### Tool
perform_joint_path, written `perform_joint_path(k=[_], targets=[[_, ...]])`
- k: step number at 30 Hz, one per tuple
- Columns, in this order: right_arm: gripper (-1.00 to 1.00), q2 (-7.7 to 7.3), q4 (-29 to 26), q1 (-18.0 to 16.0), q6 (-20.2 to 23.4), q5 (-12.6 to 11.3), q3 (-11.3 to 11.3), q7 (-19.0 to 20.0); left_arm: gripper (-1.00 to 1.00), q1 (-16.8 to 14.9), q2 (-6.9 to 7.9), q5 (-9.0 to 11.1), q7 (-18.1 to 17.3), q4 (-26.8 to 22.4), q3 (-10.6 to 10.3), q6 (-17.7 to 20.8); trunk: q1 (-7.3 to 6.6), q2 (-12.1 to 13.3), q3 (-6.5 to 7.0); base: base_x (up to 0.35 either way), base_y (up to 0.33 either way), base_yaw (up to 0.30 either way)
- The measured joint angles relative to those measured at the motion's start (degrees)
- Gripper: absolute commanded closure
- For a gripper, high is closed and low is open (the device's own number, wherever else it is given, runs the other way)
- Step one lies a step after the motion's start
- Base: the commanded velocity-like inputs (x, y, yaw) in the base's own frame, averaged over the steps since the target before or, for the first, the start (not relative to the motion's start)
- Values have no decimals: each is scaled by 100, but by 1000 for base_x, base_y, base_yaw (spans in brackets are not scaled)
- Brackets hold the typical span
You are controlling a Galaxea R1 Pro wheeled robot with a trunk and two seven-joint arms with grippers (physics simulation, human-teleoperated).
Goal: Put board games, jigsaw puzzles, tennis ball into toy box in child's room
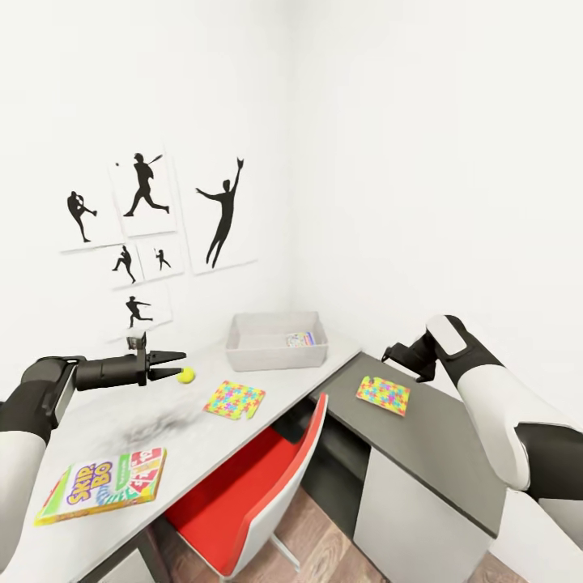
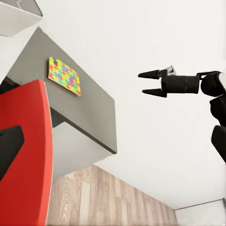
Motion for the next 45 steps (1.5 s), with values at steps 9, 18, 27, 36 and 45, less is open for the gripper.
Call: perform_joint_path(k=[9, 18, 27, 36, 45], targets=[[-100, -7, 1, 25, -1, -3, 0, 1, -100, 0, 0, -1, -5, 0, -2, -47, -1, 0, 6, -22, 15, -277], [-100, -10, 1, 32, -25, -3, 0, 1, -100, -1, 0, 0, -6, 0, -5, -70, 0, -4, 49, -1, 0, -257], [-100, -5, -2, 33, -26, -4, 0, 1, -100, -2, 0, -1, -1, 0, -10, -71, 0, -5, 102, 0, 0, -247], [-100, -52, -175, 161, 117, -19, -12, -22, -100, 18, -13, -37, 10, 0, -28, -219, 0, -5, 150, 0, 0, -180], [-100, -70, -916, 853, 393, -44, -71, -21, -100, 60, -9, -48, 8, 0, -32, -356, 0, -4, 153, -4, 1, -245]])
